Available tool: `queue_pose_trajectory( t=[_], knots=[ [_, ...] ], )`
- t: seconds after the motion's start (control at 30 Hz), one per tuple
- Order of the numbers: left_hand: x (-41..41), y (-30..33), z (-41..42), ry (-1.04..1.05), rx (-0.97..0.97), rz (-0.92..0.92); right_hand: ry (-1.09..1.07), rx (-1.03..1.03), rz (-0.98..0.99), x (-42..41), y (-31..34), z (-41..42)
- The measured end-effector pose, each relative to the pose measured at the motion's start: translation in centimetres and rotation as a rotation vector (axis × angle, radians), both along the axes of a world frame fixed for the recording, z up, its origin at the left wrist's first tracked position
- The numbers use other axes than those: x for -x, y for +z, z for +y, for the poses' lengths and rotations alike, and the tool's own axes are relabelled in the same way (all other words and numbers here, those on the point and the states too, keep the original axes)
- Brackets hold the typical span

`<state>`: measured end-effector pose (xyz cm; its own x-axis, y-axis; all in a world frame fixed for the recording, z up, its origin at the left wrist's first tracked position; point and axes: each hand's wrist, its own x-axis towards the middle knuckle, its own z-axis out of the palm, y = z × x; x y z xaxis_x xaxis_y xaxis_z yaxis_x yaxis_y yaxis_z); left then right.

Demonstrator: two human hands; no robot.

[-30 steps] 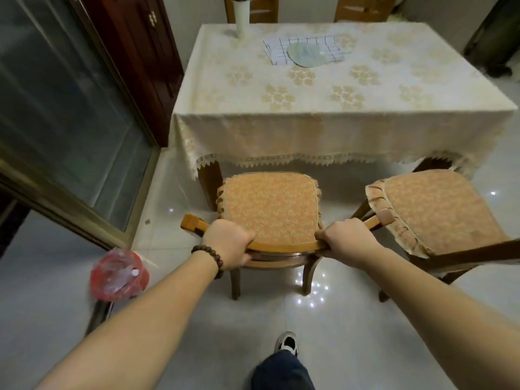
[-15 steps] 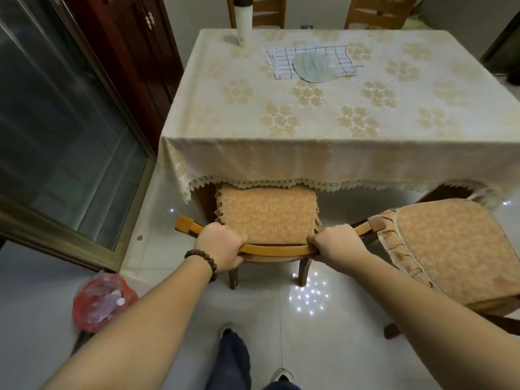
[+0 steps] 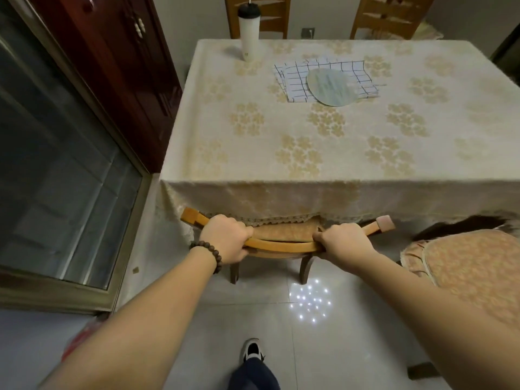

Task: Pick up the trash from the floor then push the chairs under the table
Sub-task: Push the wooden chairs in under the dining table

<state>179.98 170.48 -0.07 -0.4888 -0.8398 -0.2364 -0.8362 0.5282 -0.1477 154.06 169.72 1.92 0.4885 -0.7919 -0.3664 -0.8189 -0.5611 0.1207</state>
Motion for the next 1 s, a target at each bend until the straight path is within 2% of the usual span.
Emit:
queue_pose_trajectory(
  t=[0.3, 0.43, 0.53, 0.6, 0.7, 0.77, 0.87, 1.0],
  knots=[
    [-2.8, 0.3, -8.8, -0.062, -0.018, -0.046, -0.113, 0.045, -0.037, -3.2, -0.4, -6.1],
    [-3.1, -0.1, -9.8, -0.089, 0.005, -0.061, -0.147, 0.093, -0.056, -3.4, -1.1, -6.5],
    [-3.2, 0.1, -9.5, -0.063, -0.031, 0.014, -0.19, 0.123, -0.096, -3.0, -2.5, -5.7],
    [-3.8, 1.0, -9.3, 0.027, 0.0, 0.125, -0.261, 0.212, -0.162, -2.9, -2.7, -4.9],
    [-6.1, 1.4, -9.2, 0.386, 0.129, 0.213, -0.508, 0.405, -0.349, -3.2, -2.4, -3.7],
    [-7.0, 1.0, -9.1, 0.58, 0.104, 0.245, -0.721, 0.415, -0.399, -3.5, -2.8, -3.2],
    [-7.0, 0.7, -9.1, 0.61, 0.059, 0.274, -0.868, 0.37, -0.414, -3.8, -3.7, -3.5],
    [-7.1, 1.1, -8.7, 0.567, 0.054, 0.271, -0.826, 0.329, -0.444, -3.4, -4.0, -3.7]
  ],
)
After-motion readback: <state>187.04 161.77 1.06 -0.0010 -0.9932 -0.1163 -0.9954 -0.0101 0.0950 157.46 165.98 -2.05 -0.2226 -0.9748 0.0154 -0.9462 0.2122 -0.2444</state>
